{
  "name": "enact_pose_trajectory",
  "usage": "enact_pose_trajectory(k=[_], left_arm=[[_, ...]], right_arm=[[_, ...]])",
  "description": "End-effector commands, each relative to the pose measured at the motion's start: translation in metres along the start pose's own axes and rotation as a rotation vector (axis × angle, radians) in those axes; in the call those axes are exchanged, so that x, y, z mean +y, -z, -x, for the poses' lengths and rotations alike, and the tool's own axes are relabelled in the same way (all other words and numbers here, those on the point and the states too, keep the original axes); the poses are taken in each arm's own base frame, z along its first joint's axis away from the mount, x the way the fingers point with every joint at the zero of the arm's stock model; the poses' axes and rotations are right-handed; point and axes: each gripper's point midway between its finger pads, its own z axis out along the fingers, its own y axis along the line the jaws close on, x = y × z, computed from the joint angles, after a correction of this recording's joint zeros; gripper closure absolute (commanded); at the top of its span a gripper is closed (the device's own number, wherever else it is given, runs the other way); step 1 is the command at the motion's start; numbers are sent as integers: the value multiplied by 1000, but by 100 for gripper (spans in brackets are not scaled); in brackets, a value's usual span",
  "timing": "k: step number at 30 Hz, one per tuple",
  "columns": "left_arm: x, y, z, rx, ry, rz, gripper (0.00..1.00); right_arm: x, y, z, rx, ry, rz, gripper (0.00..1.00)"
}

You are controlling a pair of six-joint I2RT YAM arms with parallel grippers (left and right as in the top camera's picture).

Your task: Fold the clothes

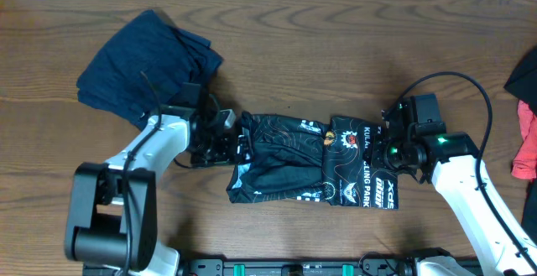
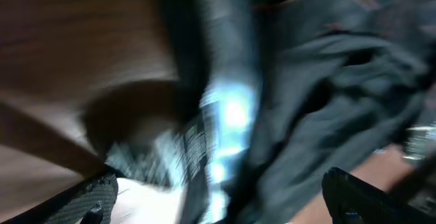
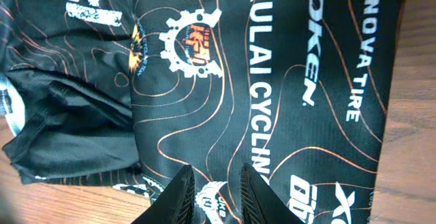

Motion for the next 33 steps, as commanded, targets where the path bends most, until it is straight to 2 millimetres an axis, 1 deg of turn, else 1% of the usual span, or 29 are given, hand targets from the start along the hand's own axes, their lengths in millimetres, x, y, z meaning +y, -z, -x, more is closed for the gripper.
enact_pose_trajectory(k=[1,3,5,8,10,11,14,16,19,21,23,25,26,28,30,33], left_arm=[[-5,-31,-25,132,35,-66,2],[-10,-38,-31,164,33,-71,0],[-14,-43,-35,184,13,-66,3],[-20,-47,-34,178,2,-64,6],[-21,-48,-29,160,8,-61,10],[-19,-49,-27,149,9,-49,14],[-16,-50,-22,129,14,-29,22],[-17,-50,-18,115,10,-34,30],[-19,-51,-14,100,22,-43,44],[-23,-50,-14,100,25,-68,56],[-27,-50,-14,105,26,-92,69],[-27,-50,-16,113,31,-93,87],[-26,-49,-18,120,39,-89,94],[-22,-44,-22,139,57,-72,94],[-13,-34,-25,158,87,-19,94],[6,-5,-26,189,98,105,94]], right_arm=[[-6,-1,2,-7,17,-31,78],[-7,-1,2,-7,17,-32,78],[-7,-1,2,-9,17,-34,79],[-7,-1,2,-8,17,-35,79],[-7,-1,2,-9,17,-34,79],[-7,-1,2,-9,17,-34,79],[-7,-1,2,-8,17,-35,79],[-8,0,2,-10,17,-41,79],[-15,0,4,-21,16,-82,80],[-20,1,5,-27,15,-111,81],[-27,1,6,-38,15,-149,82],[-31,2,8,-47,14,-174,82],[-33,3,8,-48,12,-180,83],[-36,3,8,-45,1,-184,83],[-40,4,7,-41,-16,-190,84],[-49,7,8,-42,-51,-200,85]])
